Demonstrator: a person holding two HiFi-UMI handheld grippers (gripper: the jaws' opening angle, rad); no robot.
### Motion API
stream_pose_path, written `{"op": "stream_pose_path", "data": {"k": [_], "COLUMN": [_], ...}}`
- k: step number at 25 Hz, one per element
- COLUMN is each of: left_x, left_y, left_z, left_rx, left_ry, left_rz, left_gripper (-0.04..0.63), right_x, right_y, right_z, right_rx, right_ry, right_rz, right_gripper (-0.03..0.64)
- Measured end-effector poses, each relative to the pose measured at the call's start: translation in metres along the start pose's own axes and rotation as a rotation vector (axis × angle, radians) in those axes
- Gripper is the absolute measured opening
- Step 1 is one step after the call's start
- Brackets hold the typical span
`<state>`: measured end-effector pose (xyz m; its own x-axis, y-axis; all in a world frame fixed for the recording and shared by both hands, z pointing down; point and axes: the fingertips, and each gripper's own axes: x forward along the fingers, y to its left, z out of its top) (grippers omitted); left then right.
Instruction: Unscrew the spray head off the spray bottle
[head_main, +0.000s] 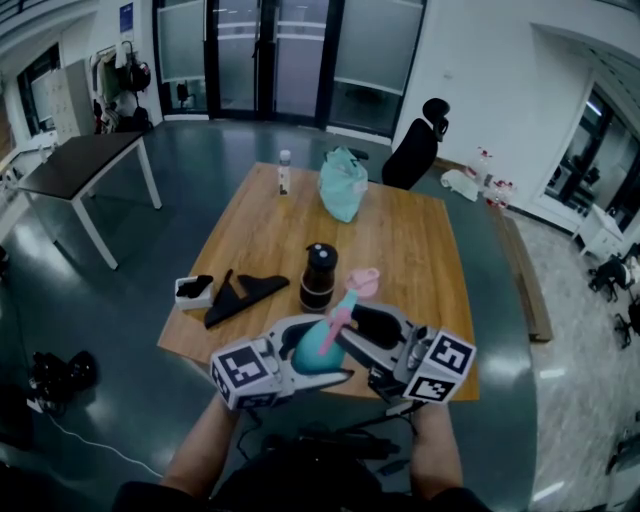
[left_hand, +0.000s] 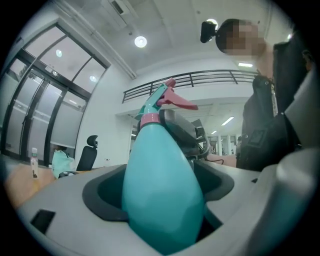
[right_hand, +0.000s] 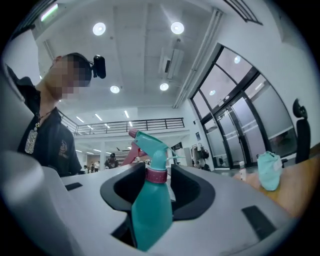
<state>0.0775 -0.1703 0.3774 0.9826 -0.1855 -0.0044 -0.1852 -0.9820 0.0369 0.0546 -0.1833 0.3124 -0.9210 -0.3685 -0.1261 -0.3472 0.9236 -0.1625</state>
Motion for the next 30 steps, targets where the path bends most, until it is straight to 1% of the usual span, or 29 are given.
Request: {"op": "stream_pose_path", "data": {"k": [1, 2, 4, 6, 10, 12, 14, 17, 26, 30], "left_x": [-0.001, -0.002, -0.005, -0.007, -0.011, -0.012, -0.011, -0.009, -0.018, -0.019], "left_y": [0.004, 0.009, 0.021, 0.033, 0.054, 0.06, 0.061, 0.059, 0.059, 0.058], "left_z": [0.0, 0.0, 0.001, 0.001, -0.004, -0.008, -0.009, -0.009, -0.005, -0.003], "left_rx": [0.002, 0.003, 0.001, 0.005, 0.033, 0.045, 0.047, 0.039, 0.023, 0.027], "left_ry": [-0.001, -0.008, -0.023, -0.022, -0.003, 0.01, 0.013, 0.006, -0.033, -0.038], "left_rz": [0.018, 0.043, 0.114, 0.191, 0.316, 0.354, 0.368, 0.36, 0.35, 0.349], "left_gripper": [0.417, 0.417, 0.419, 0.419, 0.419, 0.419, 0.418, 0.419, 0.417, 0.418], "right_x": [-0.001, -0.002, -0.007, -0.013, -0.02, -0.015, -0.007, 0.002, -0.008, -0.014], "right_y": [-0.004, -0.007, -0.014, -0.019, -0.021, -0.017, -0.011, -0.006, -0.018, -0.03], "right_z": [0.0, 0.001, 0.003, 0.006, 0.016, 0.018, 0.014, 0.006, 0.006, 0.005], "right_rx": [-0.009, -0.011, -0.003, 0.012, 0.049, 0.032, -0.01, -0.054, -0.058, -0.074], "right_ry": [0.002, 0.0, -0.013, -0.038, -0.111, -0.101, -0.055, 0.003, 0.004, 0.017], "right_rz": [-0.026, -0.048, -0.088, -0.121, -0.158, -0.169, -0.181, -0.186, -0.224, -0.271], "right_gripper": [0.165, 0.171, 0.17, 0.17, 0.17, 0.169, 0.169, 0.17, 0.17, 0.169]}}
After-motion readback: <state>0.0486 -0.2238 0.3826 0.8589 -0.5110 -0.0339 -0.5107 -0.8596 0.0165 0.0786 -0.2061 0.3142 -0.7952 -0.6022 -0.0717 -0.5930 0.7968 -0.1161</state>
